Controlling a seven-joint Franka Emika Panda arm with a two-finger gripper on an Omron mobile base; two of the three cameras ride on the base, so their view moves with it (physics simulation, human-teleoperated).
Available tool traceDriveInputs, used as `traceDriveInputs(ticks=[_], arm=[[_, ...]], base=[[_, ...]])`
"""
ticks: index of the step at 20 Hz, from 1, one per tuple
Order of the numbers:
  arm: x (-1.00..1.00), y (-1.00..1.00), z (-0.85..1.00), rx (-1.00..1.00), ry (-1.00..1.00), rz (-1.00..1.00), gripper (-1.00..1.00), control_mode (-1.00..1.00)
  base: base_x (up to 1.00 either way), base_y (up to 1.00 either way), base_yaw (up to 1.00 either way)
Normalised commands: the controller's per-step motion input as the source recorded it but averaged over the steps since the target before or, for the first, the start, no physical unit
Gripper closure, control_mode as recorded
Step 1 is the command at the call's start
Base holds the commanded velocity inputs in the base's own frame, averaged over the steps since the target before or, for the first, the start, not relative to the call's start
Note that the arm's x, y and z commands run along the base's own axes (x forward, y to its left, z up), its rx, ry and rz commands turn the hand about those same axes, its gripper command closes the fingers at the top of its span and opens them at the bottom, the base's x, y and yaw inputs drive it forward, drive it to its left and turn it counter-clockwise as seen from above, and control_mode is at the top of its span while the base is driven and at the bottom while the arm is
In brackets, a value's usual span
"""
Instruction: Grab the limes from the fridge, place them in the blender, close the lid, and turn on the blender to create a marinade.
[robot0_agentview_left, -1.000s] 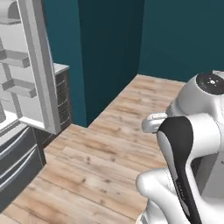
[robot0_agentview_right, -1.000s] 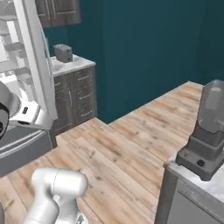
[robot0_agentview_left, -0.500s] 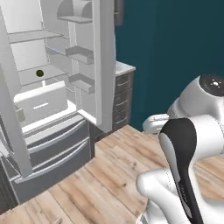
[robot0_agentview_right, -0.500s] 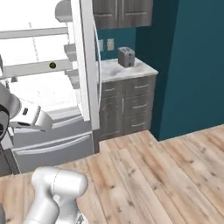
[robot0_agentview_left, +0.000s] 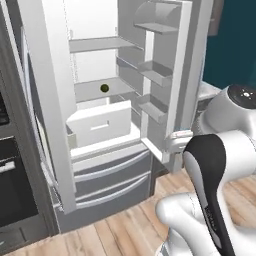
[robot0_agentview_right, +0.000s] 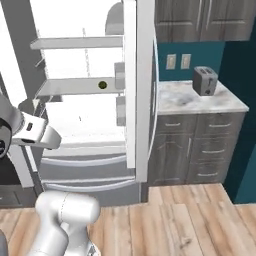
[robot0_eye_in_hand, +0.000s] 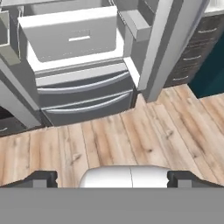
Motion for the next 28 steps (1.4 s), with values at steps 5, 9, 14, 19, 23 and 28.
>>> traceDriveInputs(ticks=[5,9,14,19,23,28], arm=[[0.0,0.0,0.0,0.0,0.0,0.0,-1.0,1.0],[0.0,0.0,0.0,0.0,0.0,0.0,-1.0,1.0],[0.0,0.0,0.0,0.0,0.0,0.0,-1.0,1.0],[0.0,0.0,0.0,0.0,0.0,0.0,-1.0,1.0],[0.0,0.0,0.0,0.0,0.0,0.0,-1.0,1.0],[0.0,0.0,0.0,0.0,0.0,0.0,-1.0,1.0]], base=[[0.77,-0.19,0.39],[0.69,-0.26,0.26],[0.74,-0.02,0.11],[0.62,0.0,0.02],[0.48,0.0,0.03],[0.46,0.02,0.01]])
